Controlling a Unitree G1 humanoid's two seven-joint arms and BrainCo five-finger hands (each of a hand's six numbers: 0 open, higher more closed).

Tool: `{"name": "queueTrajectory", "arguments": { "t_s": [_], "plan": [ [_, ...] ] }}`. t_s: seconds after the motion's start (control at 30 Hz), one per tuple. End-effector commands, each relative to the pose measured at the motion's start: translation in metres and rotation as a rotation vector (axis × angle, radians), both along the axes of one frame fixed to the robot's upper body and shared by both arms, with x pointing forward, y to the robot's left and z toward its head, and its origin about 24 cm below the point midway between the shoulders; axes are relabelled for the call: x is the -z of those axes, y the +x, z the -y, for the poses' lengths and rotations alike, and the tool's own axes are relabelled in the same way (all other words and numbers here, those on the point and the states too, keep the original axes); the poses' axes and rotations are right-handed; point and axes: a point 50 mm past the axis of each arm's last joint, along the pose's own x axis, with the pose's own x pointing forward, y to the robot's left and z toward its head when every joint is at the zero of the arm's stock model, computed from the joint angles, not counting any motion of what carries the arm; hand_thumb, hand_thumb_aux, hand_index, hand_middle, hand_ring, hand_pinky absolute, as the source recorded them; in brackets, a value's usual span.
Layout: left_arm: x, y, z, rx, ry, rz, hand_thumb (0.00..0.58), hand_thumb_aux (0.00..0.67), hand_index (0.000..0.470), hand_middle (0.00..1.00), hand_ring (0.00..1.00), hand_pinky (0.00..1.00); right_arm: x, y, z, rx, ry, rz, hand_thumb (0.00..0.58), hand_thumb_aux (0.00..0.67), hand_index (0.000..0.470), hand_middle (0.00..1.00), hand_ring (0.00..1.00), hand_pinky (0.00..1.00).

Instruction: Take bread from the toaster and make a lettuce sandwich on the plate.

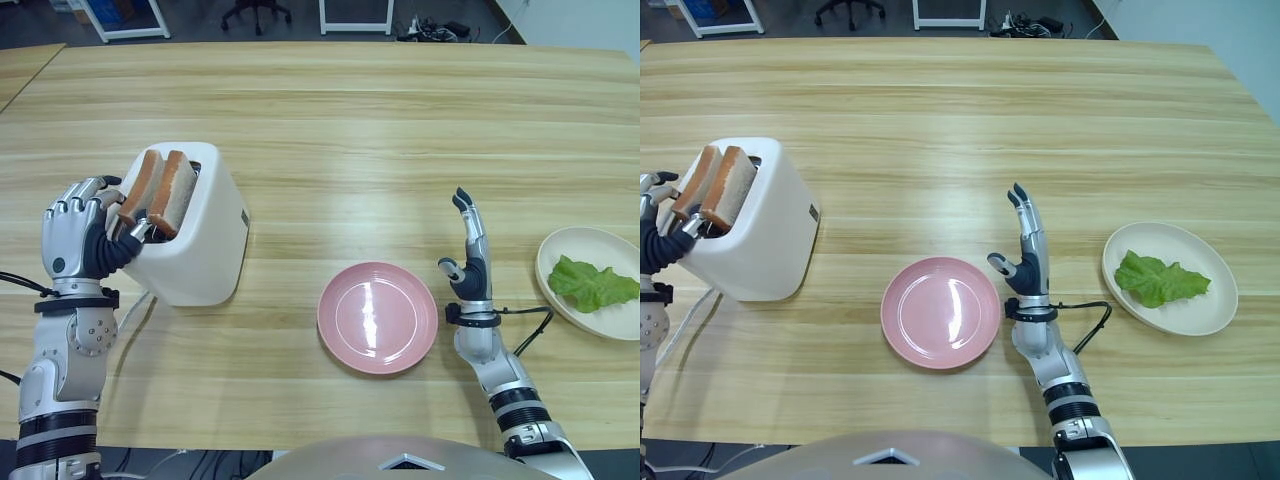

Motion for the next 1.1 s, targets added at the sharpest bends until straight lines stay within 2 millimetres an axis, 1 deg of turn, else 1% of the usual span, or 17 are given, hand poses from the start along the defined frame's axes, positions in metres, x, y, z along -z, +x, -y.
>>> {"name": "queueTrajectory", "arguments": {
  "t_s": [0.03,0.07,0.1,0.2,0.27,0.33,0.4,0.47,0.5,0.53,0.6,0.67,0.77,0.9,1.0,1.07,1.1],
  "plan": [
    [-0.008,0.004,-0.004,-0.079,-0.009,0.144,0.580,0.670,0.470,0.73,0.73,0.73,0.003,0.000,-0.003,-0.001,0.003,-0.014,0.000,0.000,0.000,0.00,0.00,0.00],
    [-0.011,0.004,-0.006,-0.109,-0.009,0.198,0.580,0.670,0.470,0.91,0.91,0.91,0.003,0.001,-0.003,-0.001,0.004,-0.014,0.000,0.000,0.000,0.00,0.00,0.00],
    [-0.015,0.005,-0.008,-0.138,-0.010,0.261,0.580,0.670,0.470,1.00,1.00,1.00,0.004,0.001,-0.003,0.002,0.006,-0.015,0.000,0.000,0.000,0.00,0.00,0.00],
    [-0.031,0.005,-0.007,-0.202,0.001,0.511,0.580,0.670,0.470,1.00,1.00,1.00,0.005,0.001,-0.002,0.010,0.013,-0.017,0.000,0.000,0.000,0.00,0.00,0.00],
    [-0.043,0.003,0.003,-0.180,0.003,0.735,0.580,0.670,0.470,1.00,1.00,1.00,0.005,0.001,-0.001,0.019,0.017,-0.017,0.000,0.000,0.000,0.00,0.00,0.00],
    [-0.049,0.000,0.020,-0.081,-0.035,0.881,0.580,0.670,0.470,1.00,1.00,1.00,0.005,0.001,0.000,0.027,0.017,-0.015,0.000,0.000,0.000,0.00,0.00,0.00],
    [-0.049,-0.001,0.050,0.134,-0.140,0.927,0.580,0.670,0.470,1.00,1.00,1.00,0.005,0.001,0.004,0.042,0.012,-0.008,0.000,0.000,0.000,0.00,0.00,0.00],
    [-0.043,-0.002,0.083,0.403,-0.277,0.866,0.580,0.670,0.470,1.00,1.00,1.00,0.003,0.002,0.012,0.070,-0.001,0.002,0.000,0.000,0.000,0.00,0.00,0.00],
    [-0.037,-0.002,0.098,0.532,-0.381,0.778,0.580,0.670,0.470,1.00,1.00,1.00,0.001,0.002,0.018,0.091,-0.012,0.010,0.000,0.000,0.000,0.00,0.00,0.00],
    [-0.029,-0.003,0.111,0.629,-0.437,0.706,0.580,0.670,0.470,1.00,1.00,1.00,-0.001,0.002,0.025,0.116,-0.024,0.018,0.000,0.000,0.000,0.00,0.00,0.00],
    [-0.005,0.000,0.138,0.797,-0.594,0.504,0.580,0.670,0.470,1.00,1.00,1.00,-0.005,0.002,0.046,0.195,-0.087,0.038,0.000,0.000,0.000,0.00,0.00,0.00],
    [0.018,0.000,0.163,0.904,-0.706,0.329,0.580,0.670,0.470,1.00,1.00,1.00,-0.010,0.002,0.069,0.283,-0.176,0.054,0.000,0.000,0.000,0.00,0.00,0.00],
    [0.041,-0.004,0.194,0.994,-0.873,0.151,0.580,0.670,0.470,1.00,1.00,1.00,-0.014,-0.002,0.101,0.414,-0.320,0.056,0.000,0.000,0.000,0.00,0.00,0.00],
    [0.072,-0.002,0.219,0.994,-0.961,-0.029,0.580,0.670,0.470,1.00,1.00,1.00,-0.016,-0.019,0.154,0.612,-0.543,0.000,0.000,0.000,0.000,0.00,0.00,0.00],
    [0.094,0.001,0.235,0.955,-0.956,-0.119,0.580,0.670,0.470,1.00,1.00,1.00,-0.012,-0.030,0.178,0.699,-0.691,-0.086,0.000,0.000,0.000,0.00,0.00,0.00],
    [0.104,-0.004,0.240,0.957,-0.921,-0.175,0.580,0.670,0.470,1.00,1.00,1.00,-0.007,-0.038,0.193,0.744,-0.770,-0.166,0.000,0.000,0.000,0.00,0.00,0.00],
    [0.108,-0.009,0.240,0.974,-0.867,-0.201,0.580,0.670,0.470,1.00,1.00,1.00,-0.003,-0.043,0.202,0.774,-0.827,-0.220,0.000,0.000,0.000,0.00,0.00,0.00]
  ]
}}
